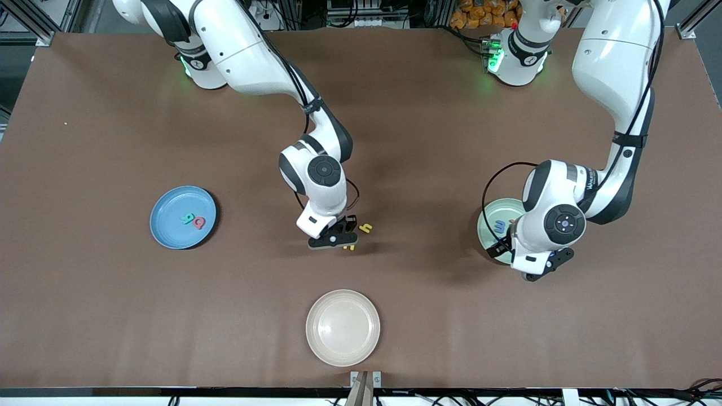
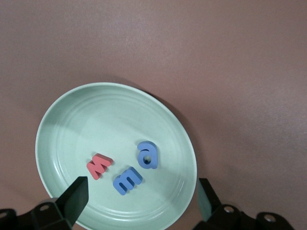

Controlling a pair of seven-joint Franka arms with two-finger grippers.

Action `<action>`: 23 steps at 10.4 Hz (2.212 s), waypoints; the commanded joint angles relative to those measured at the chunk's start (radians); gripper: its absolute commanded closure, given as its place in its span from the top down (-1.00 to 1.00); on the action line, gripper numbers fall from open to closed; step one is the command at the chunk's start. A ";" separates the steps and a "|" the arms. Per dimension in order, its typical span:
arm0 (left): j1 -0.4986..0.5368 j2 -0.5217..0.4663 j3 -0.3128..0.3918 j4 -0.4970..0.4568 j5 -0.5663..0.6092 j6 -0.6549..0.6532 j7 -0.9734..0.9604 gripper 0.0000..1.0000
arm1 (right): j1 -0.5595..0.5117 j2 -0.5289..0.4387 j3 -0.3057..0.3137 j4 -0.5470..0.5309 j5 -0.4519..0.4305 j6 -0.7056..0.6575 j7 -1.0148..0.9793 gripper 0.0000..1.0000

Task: Sort uppercase to blue plate, lowercase to green plate
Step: 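Release the blue 'E' on the green plate while the right gripper holds the 'M', then lift the blue 'M' with the right gripper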

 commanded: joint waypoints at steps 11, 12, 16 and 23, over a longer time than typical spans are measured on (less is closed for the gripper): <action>-0.010 -0.008 0.000 0.010 0.051 -0.002 -0.009 1.00 | -0.010 0.043 0.006 0.037 -0.010 0.050 -0.029 0.08; -0.010 -0.008 0.002 0.010 0.051 -0.002 -0.009 1.00 | -0.010 0.044 0.006 0.035 -0.010 0.056 -0.034 0.08; -0.010 -0.008 0.002 0.010 0.053 -0.002 -0.009 1.00 | -0.009 0.053 0.006 0.024 -0.012 0.092 -0.034 0.07; -0.010 -0.008 0.000 0.008 0.053 -0.002 -0.009 1.00 | -0.010 0.046 0.005 -0.043 -0.024 0.161 -0.052 0.05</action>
